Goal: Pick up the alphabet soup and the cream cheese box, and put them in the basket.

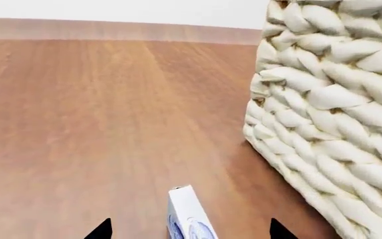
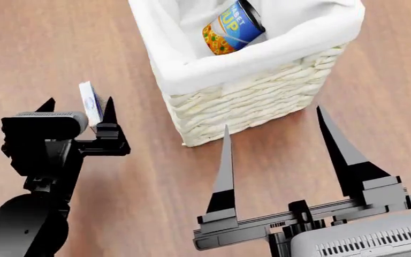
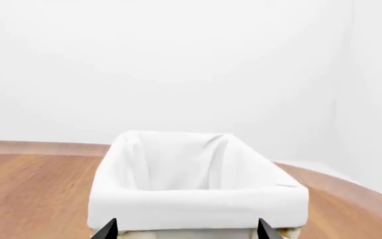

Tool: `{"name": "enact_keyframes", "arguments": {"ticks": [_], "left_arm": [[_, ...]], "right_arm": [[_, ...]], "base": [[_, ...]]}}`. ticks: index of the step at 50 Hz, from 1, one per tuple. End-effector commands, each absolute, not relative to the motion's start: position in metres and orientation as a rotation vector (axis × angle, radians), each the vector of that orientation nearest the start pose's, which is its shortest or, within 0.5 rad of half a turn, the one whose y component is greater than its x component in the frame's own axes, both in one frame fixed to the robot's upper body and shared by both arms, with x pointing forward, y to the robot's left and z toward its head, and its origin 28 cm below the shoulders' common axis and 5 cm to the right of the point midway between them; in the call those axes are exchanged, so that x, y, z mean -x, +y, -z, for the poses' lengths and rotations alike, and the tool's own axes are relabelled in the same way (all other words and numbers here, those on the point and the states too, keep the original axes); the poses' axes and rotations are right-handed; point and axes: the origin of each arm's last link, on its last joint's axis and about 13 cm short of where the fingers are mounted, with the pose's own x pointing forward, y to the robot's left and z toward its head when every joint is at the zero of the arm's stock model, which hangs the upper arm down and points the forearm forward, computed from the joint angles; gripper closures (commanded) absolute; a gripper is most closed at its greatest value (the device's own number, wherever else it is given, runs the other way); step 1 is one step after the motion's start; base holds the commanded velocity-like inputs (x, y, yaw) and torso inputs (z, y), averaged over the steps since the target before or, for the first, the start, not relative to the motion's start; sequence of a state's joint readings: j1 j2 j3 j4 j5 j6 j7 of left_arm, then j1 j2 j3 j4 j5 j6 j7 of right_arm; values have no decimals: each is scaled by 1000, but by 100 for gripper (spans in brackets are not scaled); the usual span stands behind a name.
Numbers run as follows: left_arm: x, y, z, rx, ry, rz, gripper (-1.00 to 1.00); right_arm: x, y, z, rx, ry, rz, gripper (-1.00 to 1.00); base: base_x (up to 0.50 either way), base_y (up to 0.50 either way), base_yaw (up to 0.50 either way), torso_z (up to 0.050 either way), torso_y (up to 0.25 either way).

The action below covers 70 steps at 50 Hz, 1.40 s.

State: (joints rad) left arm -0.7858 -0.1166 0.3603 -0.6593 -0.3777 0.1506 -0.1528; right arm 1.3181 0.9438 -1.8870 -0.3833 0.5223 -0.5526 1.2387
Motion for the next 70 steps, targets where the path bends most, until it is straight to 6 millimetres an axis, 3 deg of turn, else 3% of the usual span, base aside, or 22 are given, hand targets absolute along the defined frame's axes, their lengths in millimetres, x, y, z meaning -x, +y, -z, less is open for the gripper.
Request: {"name": "enact_keyframes", "arguments": {"ticks": [1,20,21,36,41,44,45,49,54,59,60,66,70], "left_arm": [[-383,190,-94,75,-148,39,-100],[-382,192,-82,59,-124,30,-100],[-382,192,-83,64,-130,24,100],[-380,192,-90,59,-150,51,100],[-378,197,-127,-12,-272,59,100],[-375,202,-161,-34,-364,67,100],[-373,205,-181,-31,-411,71,100],[-369,211,-218,-53,-500,84,100],[-363,217,-279,-61,-632,128,100],[-360,220,-320,-108,-699,180,100],[-361,221,-334,-117,-724,188,100],[-381,223,-377,-150,-722,232,100],[-385,207,-412,-205,-695,384,100]], "right_arm": [[-221,-109,-164,106,-608,-196,-100],[-221,-109,-167,106,-600,-191,-100],[-221,-109,-167,106,-599,-191,-100],[-221,-109,-165,97,-592,-191,-100],[-220,-109,-165,94,-592,-189,-100],[-219,-110,-165,94,-594,-191,-100],[-219,-110,-165,94,-595,-192,-100],[-219,-109,-165,90,-597,-193,-100],[-218,-109,-167,93,-600,-195,-100],[-218,-109,-164,96,-603,-194,-100],[-218,-108,-164,97,-603,-197,-100],[-216,-107,-168,98,-606,-199,-100],[-215,-105,-169,100,-602,-205,-100]], "base": [[0,0,0,0,0],[0,0,0,0,0],[0,0,0,0,0],[0,0,0,0,0],[0,0,0,0,0],[0,0,0,0,0],[0,0,0,0,0],[0,0,0,0,3],[0,0,0,0,0],[0,0,0,0,2],[0,0,0,0,0],[0,0,0,0,0],[0,0,0,0,0]]}}
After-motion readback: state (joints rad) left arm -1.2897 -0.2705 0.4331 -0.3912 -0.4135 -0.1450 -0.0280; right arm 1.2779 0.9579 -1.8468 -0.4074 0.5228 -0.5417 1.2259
